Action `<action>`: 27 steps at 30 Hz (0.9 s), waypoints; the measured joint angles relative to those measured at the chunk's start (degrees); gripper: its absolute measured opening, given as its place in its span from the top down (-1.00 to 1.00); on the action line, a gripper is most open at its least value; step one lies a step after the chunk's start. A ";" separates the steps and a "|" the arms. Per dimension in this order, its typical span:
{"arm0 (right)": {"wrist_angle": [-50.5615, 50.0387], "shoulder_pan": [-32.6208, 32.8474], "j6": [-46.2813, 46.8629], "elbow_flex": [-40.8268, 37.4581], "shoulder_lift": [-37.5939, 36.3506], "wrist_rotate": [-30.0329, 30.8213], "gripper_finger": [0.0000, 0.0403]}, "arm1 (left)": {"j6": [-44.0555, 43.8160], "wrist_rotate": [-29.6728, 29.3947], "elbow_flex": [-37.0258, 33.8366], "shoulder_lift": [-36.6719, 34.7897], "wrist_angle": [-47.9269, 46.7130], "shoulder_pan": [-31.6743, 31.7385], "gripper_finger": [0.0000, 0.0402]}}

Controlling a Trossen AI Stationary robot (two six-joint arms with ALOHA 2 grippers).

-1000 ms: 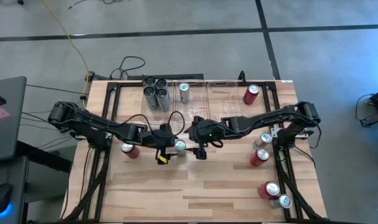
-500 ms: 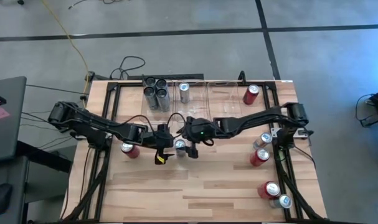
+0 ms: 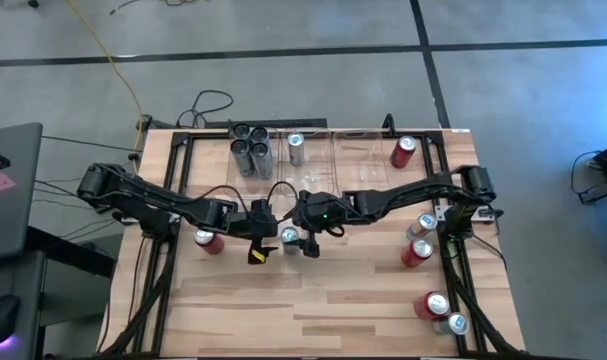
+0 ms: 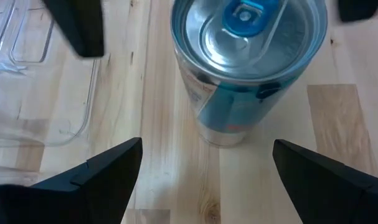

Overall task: Sort soda cans
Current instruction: Put the blue soda can into the middle transparent bin

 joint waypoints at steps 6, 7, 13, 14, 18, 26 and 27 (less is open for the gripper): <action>-0.04 1.03 -0.20 0.00 -0.06 -0.07 -0.91 | 0.00 0.00 0.00 -0.01 -0.20 0.00 -0.78; -0.11 1.03 -0.19 0.00 -0.06 -0.10 -0.91 | -0.04 0.00 0.00 -0.02 -0.22 0.00 -0.78; -1.20 0.97 0.20 -0.02 -0.06 -0.13 -0.91 | -0.40 0.00 0.00 -0.02 -0.17 0.00 -0.78; -1.28 0.97 0.20 -0.02 0.01 -0.13 -0.91 | -0.40 0.00 0.00 -0.02 -0.13 0.00 -0.78; -2.65 0.99 0.24 -0.09 0.73 -0.13 -0.91 | -0.81 0.01 0.00 -0.02 -0.18 0.00 -0.78; -2.84 0.99 0.42 -0.04 0.64 -0.11 -0.85 | -1.99 0.02 0.00 -0.04 -0.11 0.00 -0.78; -2.82 0.99 0.42 -0.04 0.64 -0.11 -0.82 | -2.25 0.00 0.00 -0.04 -0.13 0.00 -0.78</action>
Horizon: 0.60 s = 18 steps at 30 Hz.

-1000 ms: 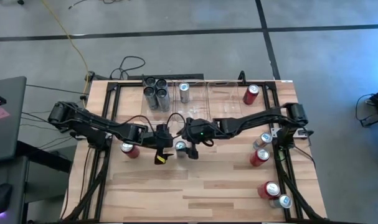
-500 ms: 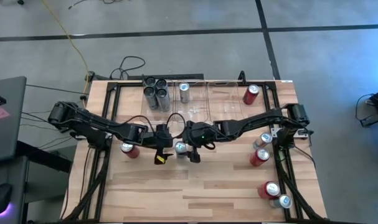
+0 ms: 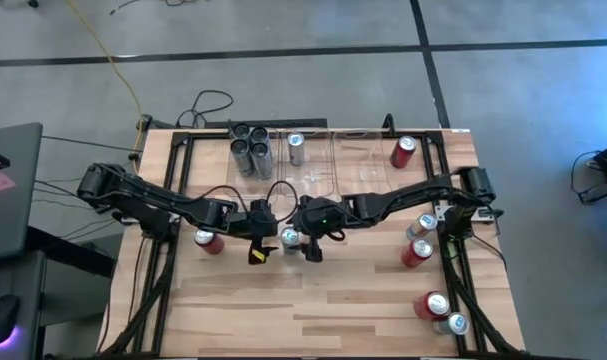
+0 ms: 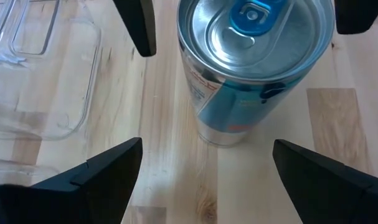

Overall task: Sort soda cans
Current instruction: Put the blue soda can into the middle transparent bin

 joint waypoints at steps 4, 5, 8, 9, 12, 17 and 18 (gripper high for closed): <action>0.27 0.00 0.00 0.00 0.02 0.00 -0.70 | -0.13 0.01 0.00 0.00 0.02 0.00 -0.78; 0.46 0.00 -0.01 0.00 0.02 0.00 -0.67 | -0.12 0.00 0.00 0.00 0.02 0.00 -0.78; 0.34 0.00 -0.02 0.00 0.02 0.00 -0.58 | -0.13 0.02 0.00 0.00 0.04 0.00 -0.78; 0.20 0.00 -0.02 0.00 0.02 0.00 -0.55 | -0.13 0.00 0.00 0.00 0.02 0.00 -0.78; 0.12 -0.04 -0.02 0.00 0.02 0.00 -0.44 | -0.13 0.00 0.00 0.00 0.03 0.00 -0.78; -0.19 -0.04 -0.04 0.07 0.02 0.04 -0.25 | -0.13 0.02 0.00 0.00 0.04 -0.02 -0.78; -0.33 -0.04 -0.04 0.07 -0.01 0.04 -0.20 | -0.12 0.00 0.00 0.00 0.04 0.00 -0.78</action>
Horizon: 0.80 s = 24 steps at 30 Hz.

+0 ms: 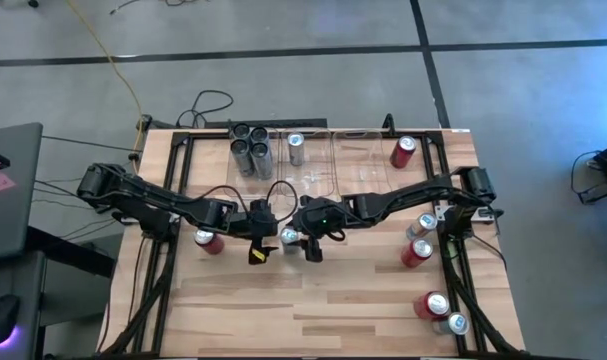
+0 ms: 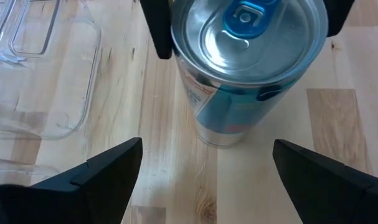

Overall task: Sort soda cans
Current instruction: Put the blue soda can into the middle transparent bin

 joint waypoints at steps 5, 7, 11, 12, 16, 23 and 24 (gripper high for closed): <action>-0.26 0.00 -0.17 0.04 -0.04 0.00 0.00 | -1.91 -3.32 0.00 0.00 0.21 -0.02 -0.78; -0.30 0.00 -0.17 0.06 -0.06 0.00 0.00 | -3.22 -5.48 -0.02 -0.75 0.14 -0.02 -0.78; -0.82 0.00 -0.17 0.06 -0.08 0.00 0.00 | -2.84 -5.83 0.00 -3.10 -0.31 -0.02 -0.75; -1.08 0.00 -0.17 0.06 -0.10 0.01 -0.01 | -2.90 -5.84 0.00 -3.76 -0.48 -0.02 -0.75; -1.44 0.00 -0.17 0.08 -0.22 0.02 0.00 | -3.16 -5.99 0.00 -7.09 -1.98 -0.02 -0.74; -3.23 0.02 -0.42 -0.11 -1.89 0.02 0.00 | -4.52 -9.87 0.00 -12.58 -5.27 -0.42 -0.74; -3.63 0.02 -0.43 -0.16 -2.42 0.02 0.00 | -4.62 -10.25 0.00 -13.26 -5.79 -0.52 -0.74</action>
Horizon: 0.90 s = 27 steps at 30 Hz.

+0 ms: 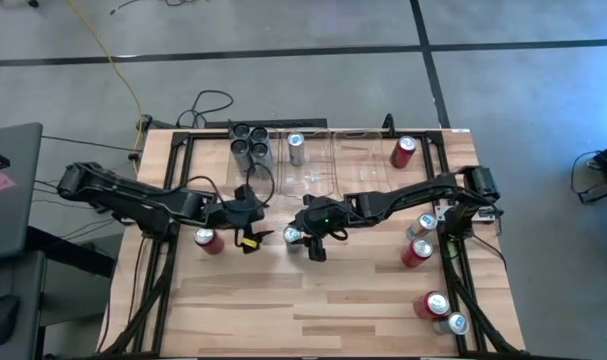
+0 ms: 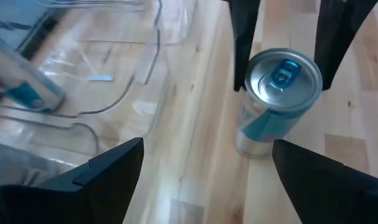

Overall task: Sort soda cans
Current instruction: Put the blue soda can into the middle transparent bin

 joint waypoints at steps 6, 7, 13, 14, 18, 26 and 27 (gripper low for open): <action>-1.63 -0.04 -1.08 0.00 -5.58 0.01 0.00 | -0.25 -1.88 -0.02 -4.18 -0.48 -0.83 -0.74; -2.06 -0.04 -1.08 0.00 -6.52 0.01 0.00 | -0.02 -2.45 0.00 -4.82 -0.63 -0.98 -0.74; -3.57 -0.48 -1.76 0.00 -13.51 -0.02 0.00 | -0.02 -3.35 -0.02 -7.53 -0.92 -1.29 -0.74; -3.58 -0.74 -1.98 0.01 -14.79 -0.05 0.00 | -0.05 -3.35 -0.02 -7.74 -1.04 -1.29 -0.74; -4.98 -3.28 -4.20 0.05 -19.64 0.86 0.00 | -0.05 -3.37 -0.02 -7.88 -1.76 -1.29 -0.74; -7.05 -16.94 -5.08 0.09 -23.79 3.09 -0.01 | 1.05 -4.34 -0.01 -7.81 -1.25 -1.29 -0.74; -7.13 -19.07 -4.96 0.09 -23.37 2.44 0.00 | 1.07 -4.42 -0.01 -7.83 -1.24 -1.29 -0.74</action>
